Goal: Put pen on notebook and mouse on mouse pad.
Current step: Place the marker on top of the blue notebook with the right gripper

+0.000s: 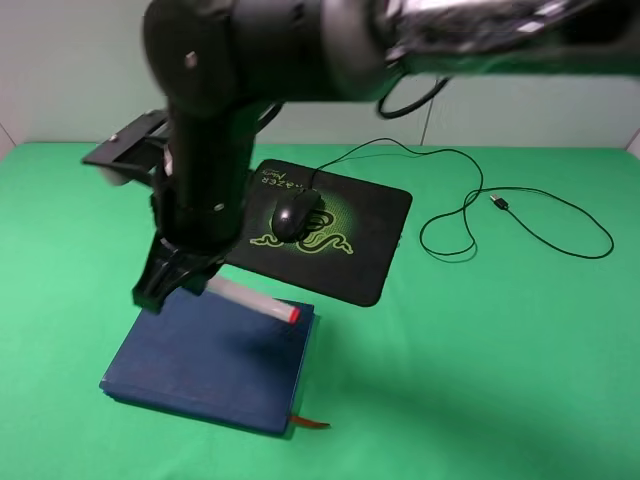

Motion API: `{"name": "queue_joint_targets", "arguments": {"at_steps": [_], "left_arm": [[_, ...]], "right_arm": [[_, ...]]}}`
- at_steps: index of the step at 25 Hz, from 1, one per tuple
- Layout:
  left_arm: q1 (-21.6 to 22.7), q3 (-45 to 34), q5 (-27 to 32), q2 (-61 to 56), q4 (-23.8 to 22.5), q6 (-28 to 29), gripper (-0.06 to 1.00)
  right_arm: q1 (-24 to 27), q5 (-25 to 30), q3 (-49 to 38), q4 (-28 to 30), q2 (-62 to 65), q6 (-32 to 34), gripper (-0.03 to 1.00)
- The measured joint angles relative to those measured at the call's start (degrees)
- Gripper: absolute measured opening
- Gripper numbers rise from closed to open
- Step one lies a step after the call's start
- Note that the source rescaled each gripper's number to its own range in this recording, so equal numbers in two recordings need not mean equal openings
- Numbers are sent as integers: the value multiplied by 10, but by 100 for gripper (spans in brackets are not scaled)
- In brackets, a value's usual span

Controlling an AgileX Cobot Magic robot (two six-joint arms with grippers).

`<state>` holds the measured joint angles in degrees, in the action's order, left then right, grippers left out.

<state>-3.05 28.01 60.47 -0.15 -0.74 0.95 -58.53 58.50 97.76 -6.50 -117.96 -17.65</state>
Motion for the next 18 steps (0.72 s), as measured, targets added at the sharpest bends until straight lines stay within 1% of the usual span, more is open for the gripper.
{"name": "queue_joint_targets", "arguments": {"at_steps": [6,10,18], "left_arm": [[0,0,0,0,0,0,100],[0,0,0,0,0,0,100],[0,0,0,0,0,0,100]], "right_arm": [[-15,-3,57,-3,-73,0,0],[-15,-16,60,-3,-100,1,0],[-15,-66,60,-9,-129,1,0]]}}
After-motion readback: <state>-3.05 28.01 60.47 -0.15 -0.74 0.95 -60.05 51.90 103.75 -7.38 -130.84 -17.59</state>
